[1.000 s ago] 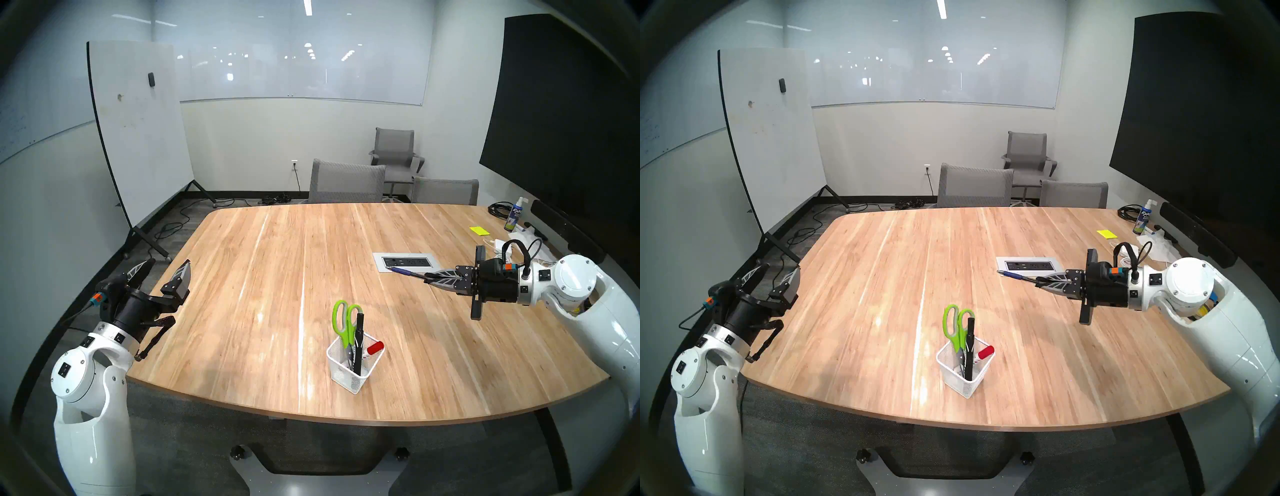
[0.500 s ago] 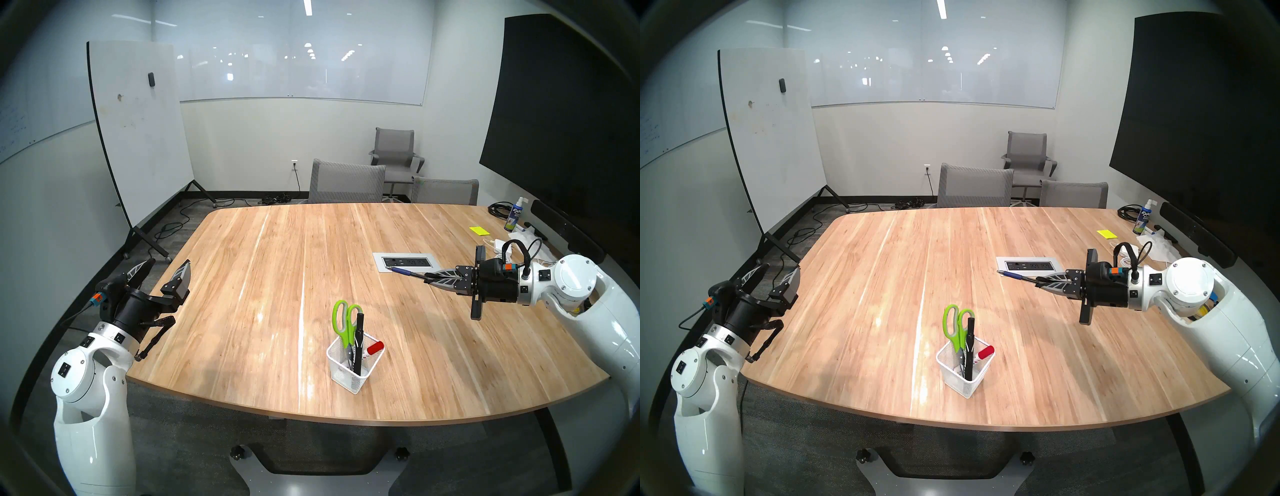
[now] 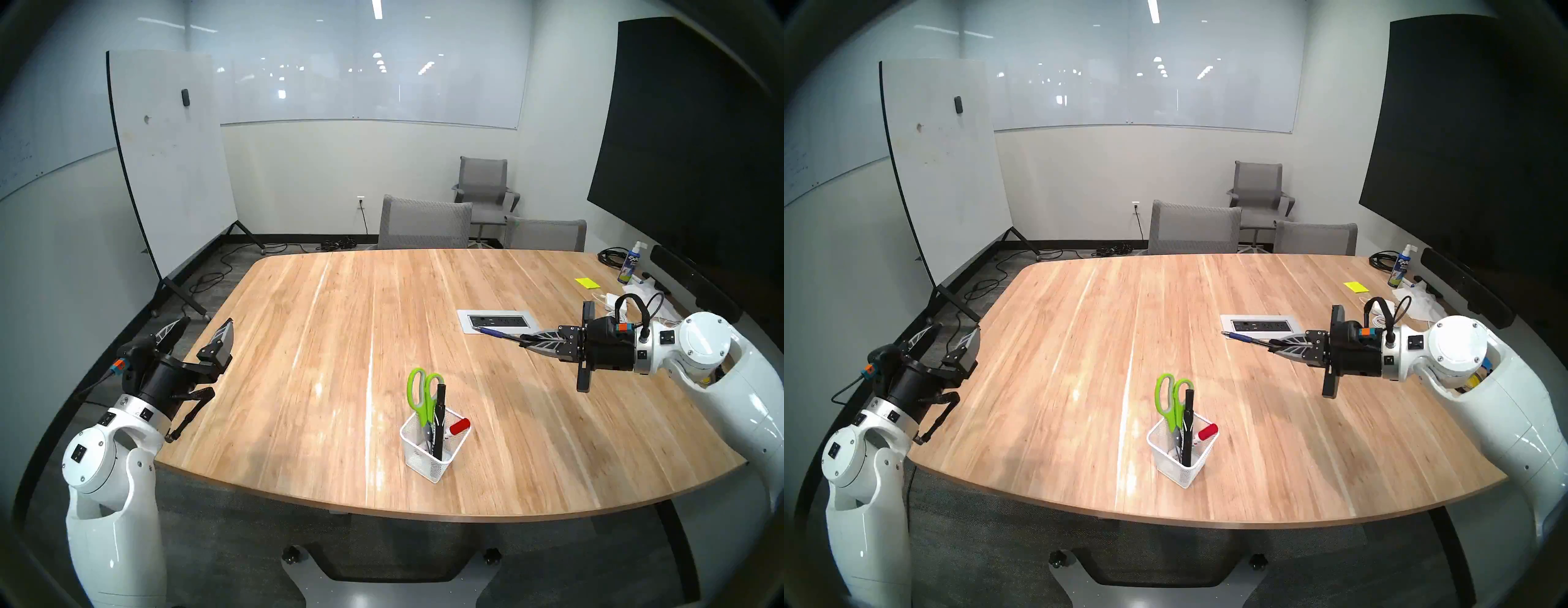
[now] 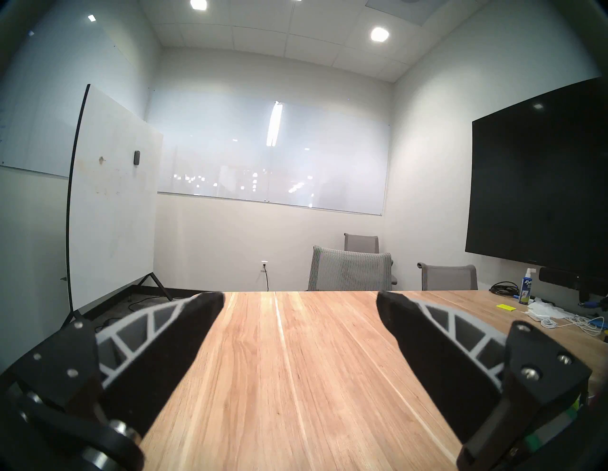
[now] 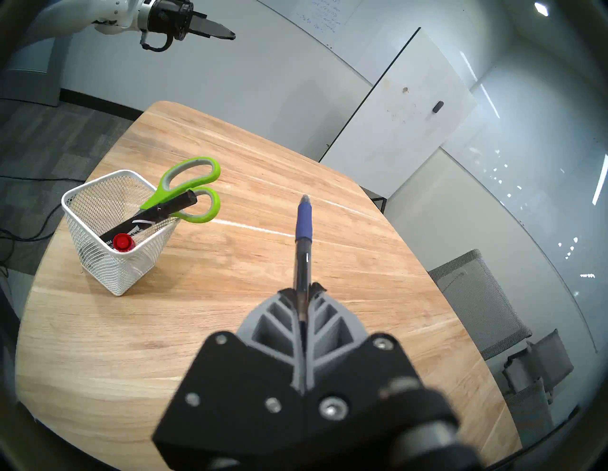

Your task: Place the pen, the marker, and the scissors into the pen holder

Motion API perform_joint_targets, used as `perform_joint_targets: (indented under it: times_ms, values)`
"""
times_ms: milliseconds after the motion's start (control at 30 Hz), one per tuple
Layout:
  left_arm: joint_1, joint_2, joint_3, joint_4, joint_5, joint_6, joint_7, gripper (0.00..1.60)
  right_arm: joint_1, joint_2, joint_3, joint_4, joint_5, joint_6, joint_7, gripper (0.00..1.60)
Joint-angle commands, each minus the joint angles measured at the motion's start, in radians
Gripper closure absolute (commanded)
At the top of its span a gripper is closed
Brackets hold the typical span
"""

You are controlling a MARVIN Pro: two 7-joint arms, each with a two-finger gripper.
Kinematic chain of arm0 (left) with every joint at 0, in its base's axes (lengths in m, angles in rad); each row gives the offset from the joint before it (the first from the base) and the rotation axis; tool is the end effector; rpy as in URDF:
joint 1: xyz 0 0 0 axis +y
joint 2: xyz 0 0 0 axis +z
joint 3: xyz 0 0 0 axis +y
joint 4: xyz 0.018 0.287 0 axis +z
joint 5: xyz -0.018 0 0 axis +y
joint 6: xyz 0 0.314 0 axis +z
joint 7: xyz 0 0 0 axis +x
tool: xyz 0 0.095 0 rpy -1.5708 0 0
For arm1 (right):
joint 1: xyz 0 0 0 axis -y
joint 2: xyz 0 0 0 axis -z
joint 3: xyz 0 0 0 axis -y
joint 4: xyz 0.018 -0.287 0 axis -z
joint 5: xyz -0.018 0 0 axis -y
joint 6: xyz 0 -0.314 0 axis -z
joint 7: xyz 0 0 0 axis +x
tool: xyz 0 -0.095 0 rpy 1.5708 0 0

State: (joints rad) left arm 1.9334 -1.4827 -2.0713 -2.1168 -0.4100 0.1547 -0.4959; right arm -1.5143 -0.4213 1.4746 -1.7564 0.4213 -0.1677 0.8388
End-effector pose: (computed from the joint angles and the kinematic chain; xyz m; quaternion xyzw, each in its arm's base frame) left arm 0.2906 0.1408 -0.1948 0.6475 -0.0164 0.7571 0.0847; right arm 0.3857 -0.1405 -0.1475 -0.5725 -0.6031 -0.5495 0.0808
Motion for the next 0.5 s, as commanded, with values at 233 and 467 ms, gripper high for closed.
perform_joint_targets:
  times_ms: [233, 467]
  values:
    - [-0.001, -0.002, 0.002, -0.022, 0.0, -0.001, 0.001, 0.0, 0.014, 0.003, 0.011, -0.005, 0.002, -0.001, -0.003, 1.6]
    - [-0.001, -0.002, 0.002, -0.022, 0.0, -0.001, 0.001, 0.0, 0.014, 0.003, 0.011, -0.005, 0.002, -0.001, -0.003, 1.6]
